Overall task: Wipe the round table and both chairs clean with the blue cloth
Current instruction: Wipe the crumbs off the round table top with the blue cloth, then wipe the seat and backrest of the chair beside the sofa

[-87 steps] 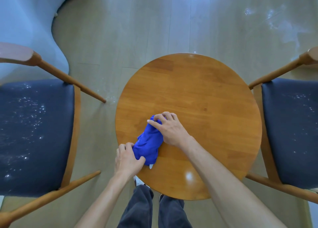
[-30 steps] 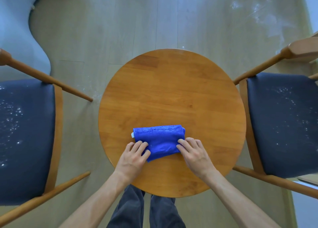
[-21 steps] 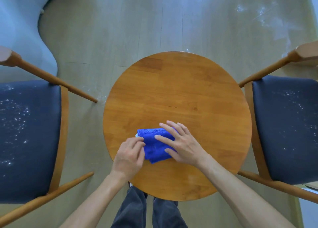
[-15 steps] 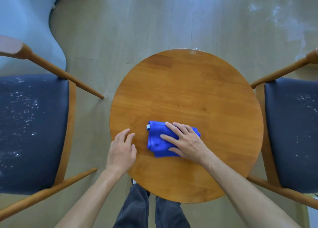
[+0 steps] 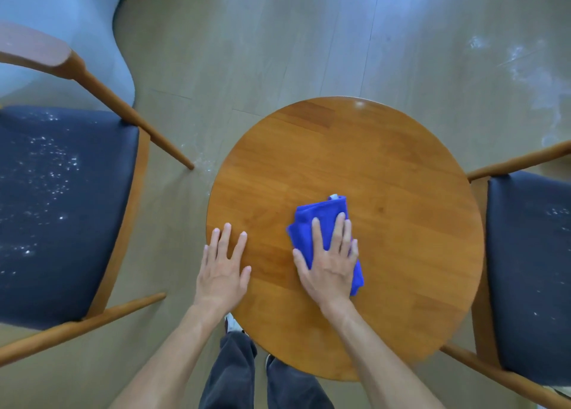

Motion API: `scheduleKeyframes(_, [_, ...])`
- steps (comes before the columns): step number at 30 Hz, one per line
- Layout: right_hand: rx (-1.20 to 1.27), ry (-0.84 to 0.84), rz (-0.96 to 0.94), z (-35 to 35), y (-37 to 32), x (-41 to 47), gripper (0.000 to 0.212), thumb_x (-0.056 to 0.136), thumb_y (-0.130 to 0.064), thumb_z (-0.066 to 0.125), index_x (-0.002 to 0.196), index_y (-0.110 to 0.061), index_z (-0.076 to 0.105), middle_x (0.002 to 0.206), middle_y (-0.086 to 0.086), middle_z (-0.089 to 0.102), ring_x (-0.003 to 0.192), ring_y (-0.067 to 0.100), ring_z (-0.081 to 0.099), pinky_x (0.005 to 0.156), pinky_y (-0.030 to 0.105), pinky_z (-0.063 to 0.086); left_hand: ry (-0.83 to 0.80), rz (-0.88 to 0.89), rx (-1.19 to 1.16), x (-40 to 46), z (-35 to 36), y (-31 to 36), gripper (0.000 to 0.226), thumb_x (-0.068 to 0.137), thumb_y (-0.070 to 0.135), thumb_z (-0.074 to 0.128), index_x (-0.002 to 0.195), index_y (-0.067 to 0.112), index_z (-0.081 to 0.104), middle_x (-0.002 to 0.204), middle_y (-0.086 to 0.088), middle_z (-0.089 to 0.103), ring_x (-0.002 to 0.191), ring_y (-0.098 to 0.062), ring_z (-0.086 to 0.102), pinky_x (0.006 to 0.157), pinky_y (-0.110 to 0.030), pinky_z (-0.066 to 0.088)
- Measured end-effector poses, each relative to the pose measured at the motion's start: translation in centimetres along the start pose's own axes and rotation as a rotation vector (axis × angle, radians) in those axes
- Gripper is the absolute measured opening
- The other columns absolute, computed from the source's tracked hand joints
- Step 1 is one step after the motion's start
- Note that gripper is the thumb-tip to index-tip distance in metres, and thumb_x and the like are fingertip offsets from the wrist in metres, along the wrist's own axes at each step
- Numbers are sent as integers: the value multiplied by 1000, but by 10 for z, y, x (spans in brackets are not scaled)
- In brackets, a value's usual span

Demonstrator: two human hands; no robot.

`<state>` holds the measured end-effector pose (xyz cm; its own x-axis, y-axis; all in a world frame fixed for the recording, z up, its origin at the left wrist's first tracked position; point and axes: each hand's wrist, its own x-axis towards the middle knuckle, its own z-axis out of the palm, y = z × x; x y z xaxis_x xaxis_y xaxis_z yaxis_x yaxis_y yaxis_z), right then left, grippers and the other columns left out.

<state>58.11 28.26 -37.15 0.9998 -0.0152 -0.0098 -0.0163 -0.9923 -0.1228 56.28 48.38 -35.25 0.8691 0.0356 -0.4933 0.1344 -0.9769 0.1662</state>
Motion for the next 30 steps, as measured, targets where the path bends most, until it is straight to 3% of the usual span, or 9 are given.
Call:
scheduleKeyframes(3, [127, -44, -374, 9, -38, -45, 61, 88, -51, 52, 143, -27, 43, 156, 18, 21, 145, 35, 18, 108, 60, 28, 0, 20, -60, 1, -4, -3, 68, 95, 22, 42, 154, 26, 9, 161, -4, -12, 148, -23, -14, 122, -39, 6])
scheduleKeyframes(8, [16, -82, -584, 7, 11, -47, 57, 87, -50, 53, 141, -33, 44, 155, 15, 27, 142, 39, 26, 102, 61, 36, -29, 51, -147, 2, -17, -19, 65, 95, 8, 37, 154, 26, 16, 162, 7, -9, 148, -12, -10, 120, -29, 18])
scheduleKeyframes(10, [-41, -83, -372, 0, 54, -39, 58, 86, -50, 51, 140, -30, 46, 154, 18, 29, 137, 44, 32, 99, 59, 38, -56, 37, -169, 3, -20, -18, 62, 98, 12, 37, 154, 27, 14, 161, 10, -12, 148, -10, -12, 118, -29, 22])
scheduleKeyframes(14, [-35, -153, 421, -21, 79, -28, 61, 92, -52, 37, 143, -18, 41, 150, 28, 29, 127, 50, 39, 83, 59, 46, -75, 20, -187, 1, -20, -12, 64, 98, 13, 38, 154, 26, 9, 160, 8, -18, 147, -12, -17, 120, -33, 19])
scheduleKeyframes(17, [28, -207, 564, -25, 49, -23, 74, 87, -62, 34, 144, -14, 39, 149, 31, 25, 128, 52, 35, 81, 61, 44, -63, 10, -187, 0, -17, -12, 65, 98, 14, 39, 154, 25, 8, 160, 6, -18, 147, -14, -18, 121, -34, 14])
scheduleKeyframes(22, [14, -303, 313, -26, -17, -41, 58, 94, -46, 37, 144, -17, 42, 150, 29, 28, 126, 48, 40, 78, 54, 48, -26, -61, -257, -8, -17, -10, 57, 101, 25, 36, 154, 26, 12, 161, 7, -13, 148, -12, -11, 119, -34, 15])
scheduleKeyframes(26, [35, -320, 18, -23, -71, -46, 53, 83, -14, 61, 135, -17, 54, 144, 29, 38, 118, 48, 50, 71, 49, 51, -2, -119, -269, -22, -21, -15, 58, 101, 25, 34, 154, 25, 10, 161, 7, -12, 148, -12, -8, 119, -32, 15])
scheduleKeyframes(28, [10, -363, -127, -27, -93, -45, 52, 78, 2, 53, 126, -15, 63, 138, 31, 46, 107, 47, 57, 64, 46, 53, -3, -145, -270, -30, -27, -24, 59, 101, 25, 33, 154, 23, 8, 162, 5, -11, 149, -12, -7, 119, -31, 13])
scheduleKeyframes(30, [-17, -447, -203, -35, -106, -46, 53, 77, 4, 39, 118, -13, 69, 130, 34, 52, 95, 47, 62, 56, 44, 53, -10, -173, -265, -39, -36, -36, 60, 100, 26, 32, 154, 21, 7, 162, 4, -10, 149, -13, -7, 120, -32, 12])
